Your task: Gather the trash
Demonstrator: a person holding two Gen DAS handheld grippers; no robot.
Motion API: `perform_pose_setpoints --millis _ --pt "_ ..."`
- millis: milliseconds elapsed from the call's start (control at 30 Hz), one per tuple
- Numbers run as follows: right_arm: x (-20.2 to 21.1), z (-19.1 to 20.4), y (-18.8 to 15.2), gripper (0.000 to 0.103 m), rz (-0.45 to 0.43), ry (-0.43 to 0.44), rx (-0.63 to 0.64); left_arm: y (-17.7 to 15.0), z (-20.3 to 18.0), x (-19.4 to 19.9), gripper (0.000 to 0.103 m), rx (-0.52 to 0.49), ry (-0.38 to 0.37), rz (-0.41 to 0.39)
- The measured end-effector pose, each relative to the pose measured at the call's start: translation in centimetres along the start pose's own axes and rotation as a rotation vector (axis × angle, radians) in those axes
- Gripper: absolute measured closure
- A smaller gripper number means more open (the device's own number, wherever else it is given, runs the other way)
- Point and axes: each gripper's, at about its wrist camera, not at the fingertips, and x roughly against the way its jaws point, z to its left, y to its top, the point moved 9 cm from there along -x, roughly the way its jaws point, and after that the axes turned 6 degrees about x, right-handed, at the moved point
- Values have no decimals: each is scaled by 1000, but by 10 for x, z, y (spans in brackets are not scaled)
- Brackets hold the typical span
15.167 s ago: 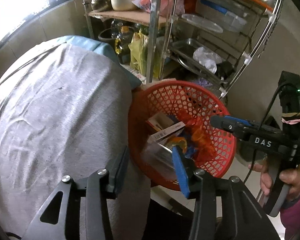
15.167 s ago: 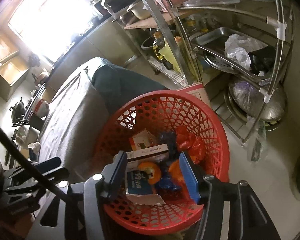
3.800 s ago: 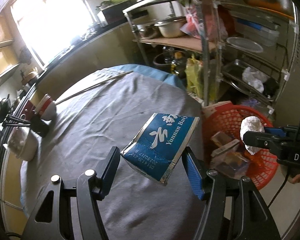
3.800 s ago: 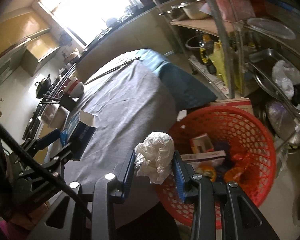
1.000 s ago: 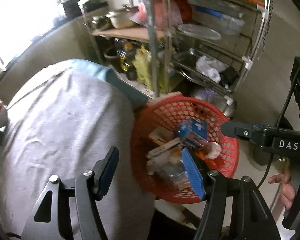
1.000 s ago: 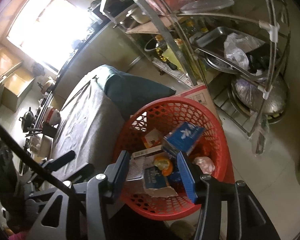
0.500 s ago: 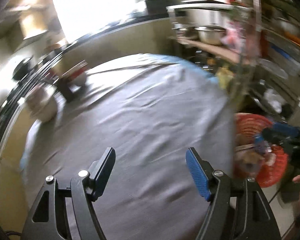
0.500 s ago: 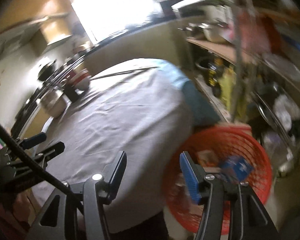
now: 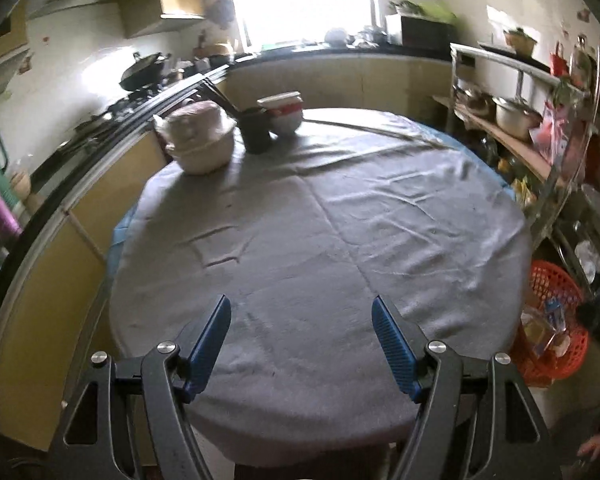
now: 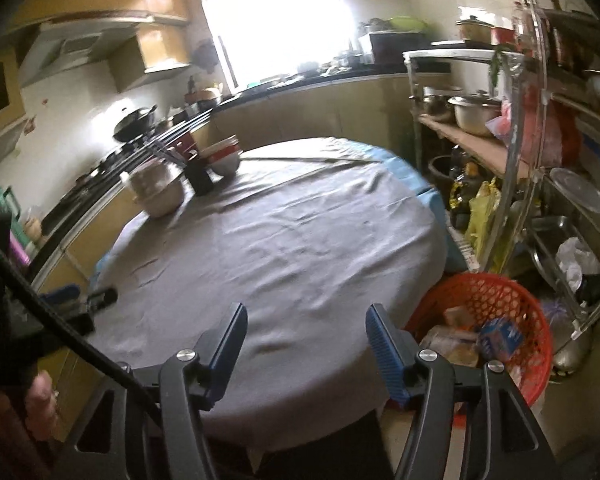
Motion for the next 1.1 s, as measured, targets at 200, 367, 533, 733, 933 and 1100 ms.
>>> perform_pose_setpoints --millis 200,367,533,733,933,1100 --pt "16 14 -22 38 5 0 62 -16 1 26 29 34 12 -23" --pt "28 13 -34 38 10 11 54 -35 -2 47 29 23 22 -33" --pt "41 16 -39 38 -2 15 55 -44 -3 65 29 19 24 -50" --pt "56 16 -43 38 -21 -9 56 -45 -9 84 29 8 2 -87" --pt "58 13 -41 38 -29 -7 29 -45 -9 91 29 0 0 -107" --pt "58 20 -40 38 -30 1 49 -44 -5 91 29 8 -1 -106"
